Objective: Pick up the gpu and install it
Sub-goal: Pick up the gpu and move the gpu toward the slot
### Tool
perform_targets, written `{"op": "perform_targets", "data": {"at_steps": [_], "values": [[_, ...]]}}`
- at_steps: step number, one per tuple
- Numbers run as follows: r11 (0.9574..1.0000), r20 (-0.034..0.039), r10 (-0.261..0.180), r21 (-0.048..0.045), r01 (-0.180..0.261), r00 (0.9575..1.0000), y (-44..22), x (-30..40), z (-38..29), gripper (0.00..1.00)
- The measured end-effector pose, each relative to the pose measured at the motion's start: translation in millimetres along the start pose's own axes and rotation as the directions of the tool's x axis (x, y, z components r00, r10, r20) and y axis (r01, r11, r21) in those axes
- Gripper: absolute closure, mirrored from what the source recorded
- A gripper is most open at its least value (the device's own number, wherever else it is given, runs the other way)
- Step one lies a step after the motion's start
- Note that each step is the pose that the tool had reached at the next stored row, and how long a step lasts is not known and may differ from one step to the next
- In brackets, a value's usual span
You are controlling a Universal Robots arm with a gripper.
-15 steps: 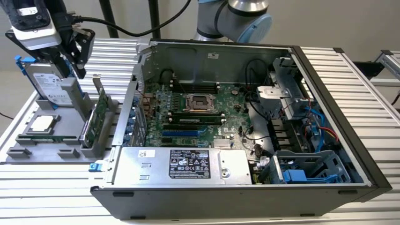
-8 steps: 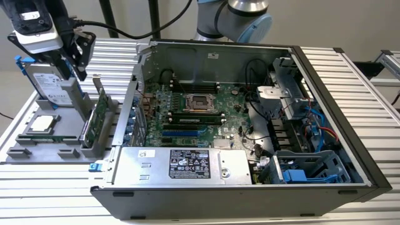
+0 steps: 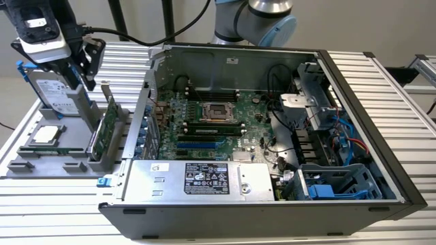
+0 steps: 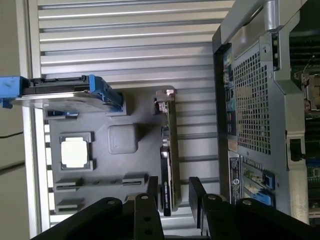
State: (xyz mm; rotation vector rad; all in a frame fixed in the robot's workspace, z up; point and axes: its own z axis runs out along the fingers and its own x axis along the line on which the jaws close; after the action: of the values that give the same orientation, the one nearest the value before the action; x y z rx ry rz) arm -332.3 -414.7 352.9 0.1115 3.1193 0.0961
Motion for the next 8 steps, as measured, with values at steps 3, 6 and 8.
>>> {"op": "perform_targets", "data": {"at_steps": [3, 6, 8], "values": [[1.0, -0.001, 0.0, 0.0001, 0.0, 1.0, -0.2, 0.1, 3.2, 0.0], [1.0, -0.0016, 0.0, 0.0002, 0.0, 1.0, -0.4, 0.1, 6.8, 0.0], [1.0, -0.0017, 0.0, 0.0001, 0.0, 1.0, -0.6, 0.1, 9.0, 0.0]]}}
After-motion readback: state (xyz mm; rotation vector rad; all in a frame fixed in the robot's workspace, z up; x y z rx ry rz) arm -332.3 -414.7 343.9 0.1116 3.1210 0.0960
